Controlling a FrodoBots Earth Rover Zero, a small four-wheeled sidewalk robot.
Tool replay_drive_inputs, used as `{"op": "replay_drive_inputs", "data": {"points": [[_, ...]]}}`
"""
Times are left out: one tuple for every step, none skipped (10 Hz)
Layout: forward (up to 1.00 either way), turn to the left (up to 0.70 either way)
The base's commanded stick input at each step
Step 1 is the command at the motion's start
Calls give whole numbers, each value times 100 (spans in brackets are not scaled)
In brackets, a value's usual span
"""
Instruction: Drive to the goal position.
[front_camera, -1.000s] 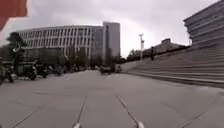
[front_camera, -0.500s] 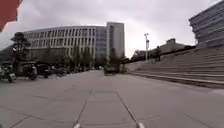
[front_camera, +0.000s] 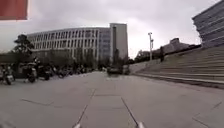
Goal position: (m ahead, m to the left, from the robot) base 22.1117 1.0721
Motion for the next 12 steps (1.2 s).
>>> {"op": "replay_drive_inputs", "data": {"points": [[70,14],[70,14],[70,14],[70,14],[70,14],[70,14],[70,13],[70,13],[70,10],[70,2],[70,0],[70,0]]}}
